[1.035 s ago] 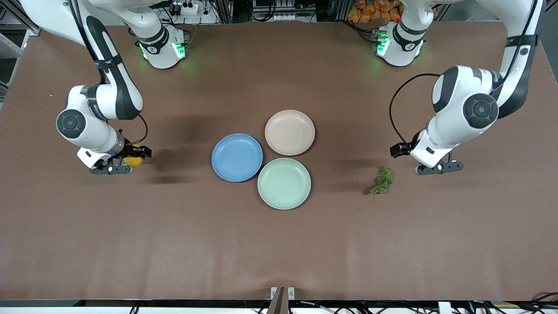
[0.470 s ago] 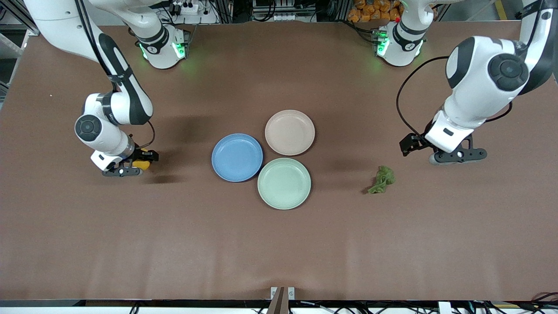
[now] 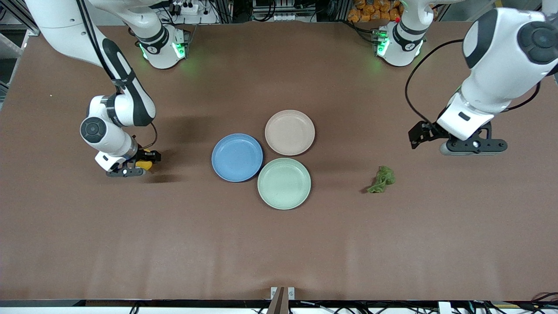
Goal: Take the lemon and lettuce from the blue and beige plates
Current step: 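Release the lettuce onto the table and raise the left gripper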
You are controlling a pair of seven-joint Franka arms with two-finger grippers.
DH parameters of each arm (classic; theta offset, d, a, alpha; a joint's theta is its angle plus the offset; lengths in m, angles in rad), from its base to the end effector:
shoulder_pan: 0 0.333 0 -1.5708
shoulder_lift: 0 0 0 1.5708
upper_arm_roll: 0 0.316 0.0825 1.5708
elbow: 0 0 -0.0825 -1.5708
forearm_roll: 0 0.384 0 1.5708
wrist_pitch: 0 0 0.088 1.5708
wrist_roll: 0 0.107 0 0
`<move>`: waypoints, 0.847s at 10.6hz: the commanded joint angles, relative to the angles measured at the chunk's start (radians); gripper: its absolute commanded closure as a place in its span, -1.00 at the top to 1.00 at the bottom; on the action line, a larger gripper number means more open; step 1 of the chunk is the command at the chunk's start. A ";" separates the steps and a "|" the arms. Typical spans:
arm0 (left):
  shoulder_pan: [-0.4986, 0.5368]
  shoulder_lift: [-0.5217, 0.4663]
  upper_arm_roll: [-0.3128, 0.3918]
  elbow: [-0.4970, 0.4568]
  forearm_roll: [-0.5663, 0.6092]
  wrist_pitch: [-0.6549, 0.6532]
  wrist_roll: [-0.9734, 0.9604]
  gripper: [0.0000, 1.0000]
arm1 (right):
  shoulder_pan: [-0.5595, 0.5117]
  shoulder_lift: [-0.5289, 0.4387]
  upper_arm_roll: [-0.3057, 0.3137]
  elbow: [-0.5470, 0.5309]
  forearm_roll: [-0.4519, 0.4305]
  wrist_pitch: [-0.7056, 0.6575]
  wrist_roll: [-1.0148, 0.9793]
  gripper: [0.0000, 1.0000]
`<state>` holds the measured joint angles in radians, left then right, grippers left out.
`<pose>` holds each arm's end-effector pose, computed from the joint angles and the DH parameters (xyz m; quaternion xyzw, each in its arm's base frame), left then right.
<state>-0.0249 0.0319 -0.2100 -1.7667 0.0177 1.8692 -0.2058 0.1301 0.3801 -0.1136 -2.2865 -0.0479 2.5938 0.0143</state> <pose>0.5651 -0.1324 0.5397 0.9992 -0.0167 0.0359 0.0027 0.5231 0.0073 0.1802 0.9985 0.0252 -0.0351 0.0334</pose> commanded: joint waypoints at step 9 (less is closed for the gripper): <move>0.002 -0.023 0.029 0.237 -0.012 -0.294 0.037 1.00 | -0.004 -0.061 -0.003 0.157 0.037 -0.284 -0.004 1.00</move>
<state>-0.0253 0.0111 -0.1974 -1.5531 0.0177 1.6024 -0.1955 0.1294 0.3535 -0.1172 -2.1892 -0.0392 2.4227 0.0146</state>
